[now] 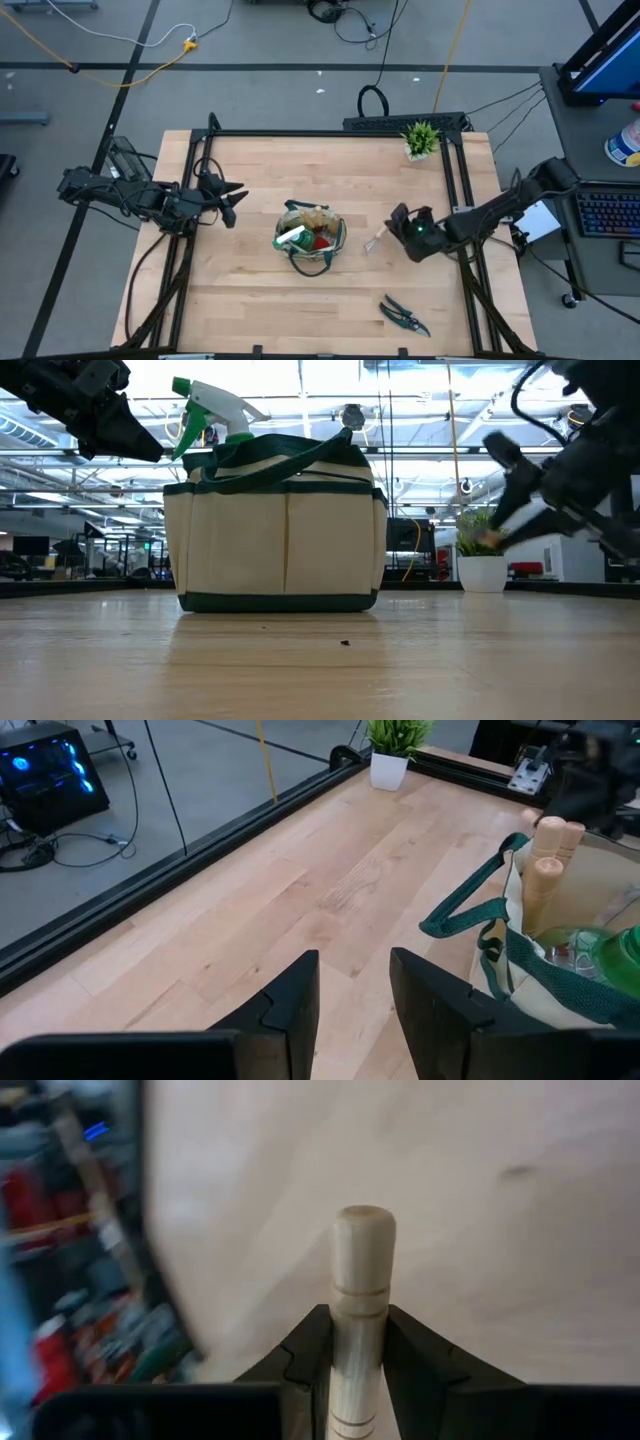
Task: Pick & Place Garden tools in Gardening bag
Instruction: Put the brown hand rake into the white gardening bag
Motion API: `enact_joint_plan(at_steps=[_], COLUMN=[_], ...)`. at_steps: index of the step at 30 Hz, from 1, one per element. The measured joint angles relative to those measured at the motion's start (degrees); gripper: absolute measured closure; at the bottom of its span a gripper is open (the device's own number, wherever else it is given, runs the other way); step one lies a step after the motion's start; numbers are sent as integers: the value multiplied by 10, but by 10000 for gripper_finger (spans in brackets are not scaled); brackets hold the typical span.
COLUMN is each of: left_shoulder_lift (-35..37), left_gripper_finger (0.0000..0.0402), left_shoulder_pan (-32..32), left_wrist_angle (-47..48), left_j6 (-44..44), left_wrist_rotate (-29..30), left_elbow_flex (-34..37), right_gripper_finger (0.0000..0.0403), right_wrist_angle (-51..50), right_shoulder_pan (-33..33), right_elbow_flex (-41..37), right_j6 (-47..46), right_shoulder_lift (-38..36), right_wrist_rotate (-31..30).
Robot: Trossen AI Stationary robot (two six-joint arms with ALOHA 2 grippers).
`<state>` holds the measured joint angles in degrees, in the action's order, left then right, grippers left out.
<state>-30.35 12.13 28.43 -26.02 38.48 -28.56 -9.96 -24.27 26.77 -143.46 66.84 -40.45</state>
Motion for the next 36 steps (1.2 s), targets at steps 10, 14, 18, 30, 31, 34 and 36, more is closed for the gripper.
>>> enact_joint_plan(at_steps=[10, 14, 18, 30, 31, 34, 36], left_shoulder_lift=[0, 0, 0, 0, 0, 0, 0], left_gripper_finger=[273, 272, 272, 272, 272, 272, 272], left_shoulder_pan=[0, 0, 0, 0, 0, 0, 0], left_wrist_angle=[-2, -5, -19, -21, -21, -21, -21], left_j6=[-11, -15, -15, -42, -45, -49, -57], left_wrist_rotate=[0, -1, -14, -67, -72, -87, -90], left_elbow_flex=[0, 0, 0, 0, 0, 0, 0], right_gripper_finger=[339, 339, 339, 339, 339, 339, 339], right_wrist_angle=[464, 621, 715, 875, 881, 888, 888], right_shoulder_pan=[30, 41, 50, 56, 56, 56, 55], right_elbow_flex=[-105, -122, -123, -123, -123, -123, -123], right_j6=[487, 688, 831, 1108, 1128, 1169, 1183], right_shoulder_lift=[-69, -70, -70, -70, -70, -70, -70], right_wrist_rotate=[-12, 60, 155, 361, 373, 403, 406])
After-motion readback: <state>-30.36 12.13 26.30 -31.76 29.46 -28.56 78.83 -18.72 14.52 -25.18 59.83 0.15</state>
